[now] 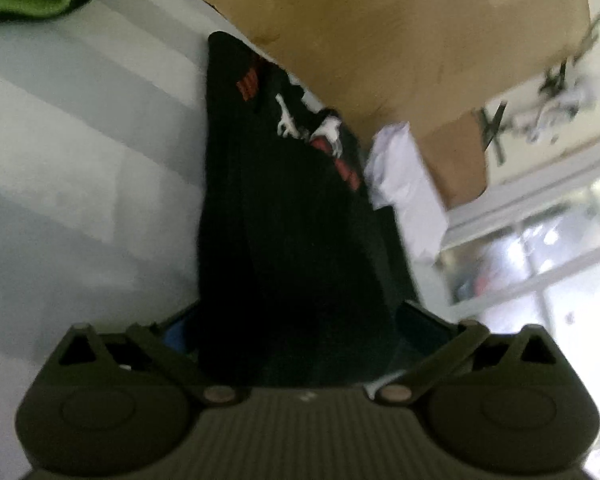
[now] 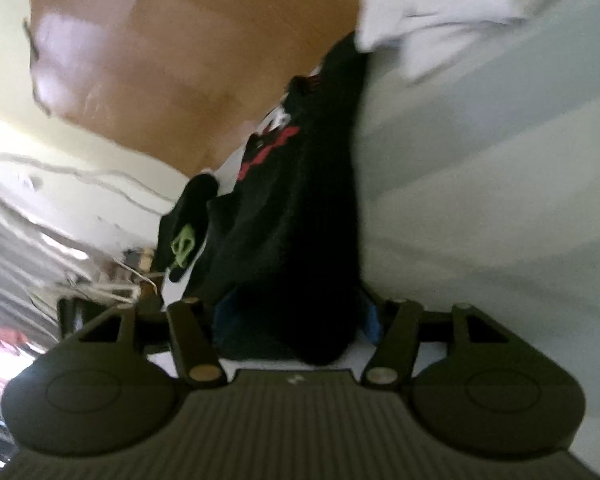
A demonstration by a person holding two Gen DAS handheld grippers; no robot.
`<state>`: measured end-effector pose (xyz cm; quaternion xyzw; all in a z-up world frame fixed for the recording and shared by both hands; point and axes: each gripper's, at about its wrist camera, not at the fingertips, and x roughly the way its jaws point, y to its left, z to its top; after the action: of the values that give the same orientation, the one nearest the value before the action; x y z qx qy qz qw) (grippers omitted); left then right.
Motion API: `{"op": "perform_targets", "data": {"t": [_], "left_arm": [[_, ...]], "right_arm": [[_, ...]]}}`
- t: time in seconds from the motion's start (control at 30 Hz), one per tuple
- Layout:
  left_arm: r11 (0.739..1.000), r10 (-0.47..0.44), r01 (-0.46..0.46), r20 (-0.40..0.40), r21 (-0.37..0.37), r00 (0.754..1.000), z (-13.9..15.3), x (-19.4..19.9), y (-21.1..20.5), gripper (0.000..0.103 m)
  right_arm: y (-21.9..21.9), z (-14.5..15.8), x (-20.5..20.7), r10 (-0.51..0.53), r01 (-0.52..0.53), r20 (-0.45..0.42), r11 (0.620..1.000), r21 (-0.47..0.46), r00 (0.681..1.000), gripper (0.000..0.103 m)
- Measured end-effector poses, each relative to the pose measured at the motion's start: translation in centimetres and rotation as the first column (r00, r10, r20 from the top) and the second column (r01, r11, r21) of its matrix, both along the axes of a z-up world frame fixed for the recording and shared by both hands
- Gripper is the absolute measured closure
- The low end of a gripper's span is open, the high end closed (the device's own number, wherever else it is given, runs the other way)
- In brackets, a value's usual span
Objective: Fold small clothes
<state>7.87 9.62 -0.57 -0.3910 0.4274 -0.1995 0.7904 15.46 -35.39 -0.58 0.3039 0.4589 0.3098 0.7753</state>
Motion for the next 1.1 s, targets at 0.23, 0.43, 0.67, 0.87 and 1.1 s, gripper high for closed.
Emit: {"op": "perform_targets", "data": {"t": [0.23, 0.43, 0.67, 0.87, 1.1], "left_arm": [[0.994, 0.032, -0.026, -0.053, 0.102, 0.998, 0.4, 0.6, -0.7, 0.072], [0.976, -0.074, 0.073, -0.003, 0.206, 0.997, 3.5, -4.3, -2.3, 0.074], [0.952, -0.117, 0.133, -0.072, 0.276, 0.991, 3.0, -11.9, -2.9, 0.058], [0.927, -0.019, -0.005, 0.059, 0.374, 0.998, 7.1, -10.6, 1.4, 0.043], [0.877, -0.084, -0.028, 0.21, 0.48, 0.974, 7.8, 0.9, 2.1, 0.007]], "right_arm": [[2.7, 0.9, 0.0, 0.007, -0.005, 0.04, 0.998, -0.055, 0.999, 0.064], [1.5, 2.1, -5.1, 0.074, -0.072, 0.035, 0.996, -0.044, 0.997, 0.067], [-0.5, 0.2, -11.1, 0.135, -0.138, -0.057, 0.99, -0.034, 0.989, 0.044], [-6.9, 3.8, -7.2, -0.08, 0.091, 0.116, 0.992, -0.087, 0.99, 0.042], [-4.2, 3.8, 3.4, -0.079, 0.117, 0.262, 0.984, -0.131, 0.962, 0.042]]}}
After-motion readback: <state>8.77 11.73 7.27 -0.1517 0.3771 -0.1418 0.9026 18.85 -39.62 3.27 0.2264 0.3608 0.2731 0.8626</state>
